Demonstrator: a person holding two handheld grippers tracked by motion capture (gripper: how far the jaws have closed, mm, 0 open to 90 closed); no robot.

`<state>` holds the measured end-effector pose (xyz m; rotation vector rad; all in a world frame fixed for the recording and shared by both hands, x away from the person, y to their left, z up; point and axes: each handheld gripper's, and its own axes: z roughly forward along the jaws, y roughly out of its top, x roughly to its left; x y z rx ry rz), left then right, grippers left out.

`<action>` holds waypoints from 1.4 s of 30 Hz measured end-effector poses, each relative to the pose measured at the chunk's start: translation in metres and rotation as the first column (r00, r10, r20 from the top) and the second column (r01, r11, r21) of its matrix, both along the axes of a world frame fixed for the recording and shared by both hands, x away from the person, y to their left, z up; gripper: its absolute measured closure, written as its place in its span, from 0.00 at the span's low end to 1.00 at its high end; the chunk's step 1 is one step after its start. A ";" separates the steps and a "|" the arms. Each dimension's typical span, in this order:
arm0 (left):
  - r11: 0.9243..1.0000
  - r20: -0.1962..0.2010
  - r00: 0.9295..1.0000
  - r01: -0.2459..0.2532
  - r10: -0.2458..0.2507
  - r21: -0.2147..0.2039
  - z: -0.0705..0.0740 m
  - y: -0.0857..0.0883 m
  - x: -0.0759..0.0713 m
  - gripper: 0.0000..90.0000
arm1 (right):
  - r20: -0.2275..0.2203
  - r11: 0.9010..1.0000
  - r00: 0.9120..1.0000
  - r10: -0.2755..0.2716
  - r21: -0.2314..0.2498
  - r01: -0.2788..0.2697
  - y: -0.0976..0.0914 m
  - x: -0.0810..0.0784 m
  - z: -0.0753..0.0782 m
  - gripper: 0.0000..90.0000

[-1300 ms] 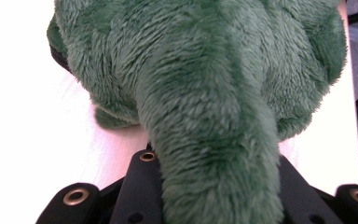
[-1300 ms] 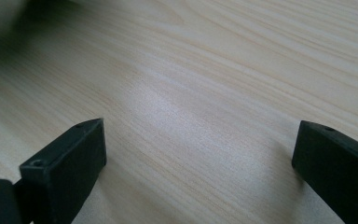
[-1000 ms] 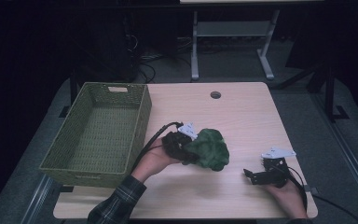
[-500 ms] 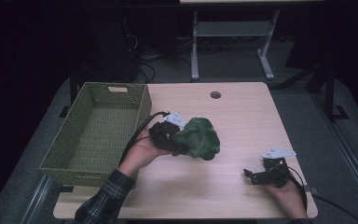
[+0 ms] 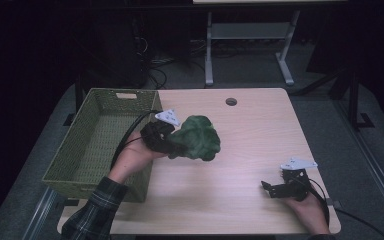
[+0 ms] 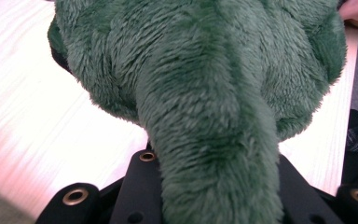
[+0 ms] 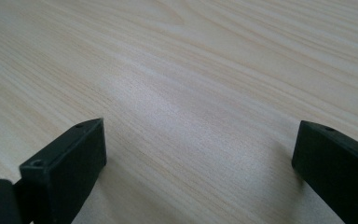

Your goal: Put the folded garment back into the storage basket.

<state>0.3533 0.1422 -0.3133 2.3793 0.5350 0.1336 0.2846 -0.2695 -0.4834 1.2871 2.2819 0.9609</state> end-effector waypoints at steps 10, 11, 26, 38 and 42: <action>0.996 0.026 0.996 -0.089 0.090 -0.014 0.015 0.043 0.004 0.81 | 0.000 1.000 1.000 0.000 0.000 0.000 0.000 0.000 0.000 0.03; 0.995 0.026 0.995 -0.097 0.098 -0.015 0.015 0.047 0.004 0.81 | 0.000 1.000 1.000 0.000 0.001 0.000 0.000 0.000 0.000 0.03; 0.976 0.036 0.976 -0.215 0.216 -0.024 0.019 0.096 0.003 0.81 | 0.000 1.000 1.000 0.000 0.001 0.000 0.000 0.000 0.000 0.03; 0.951 0.063 0.949 -0.310 0.310 -0.013 0.014 0.129 0.004 0.81 | 0.001 1.000 1.000 0.001 0.000 -0.001 0.000 0.000 0.000 0.03; 0.935 0.064 0.933 -0.356 0.355 -0.003 0.007 0.138 0.006 0.81 | 0.000 1.000 1.000 0.000 0.000 0.000 0.000 0.000 0.000 0.03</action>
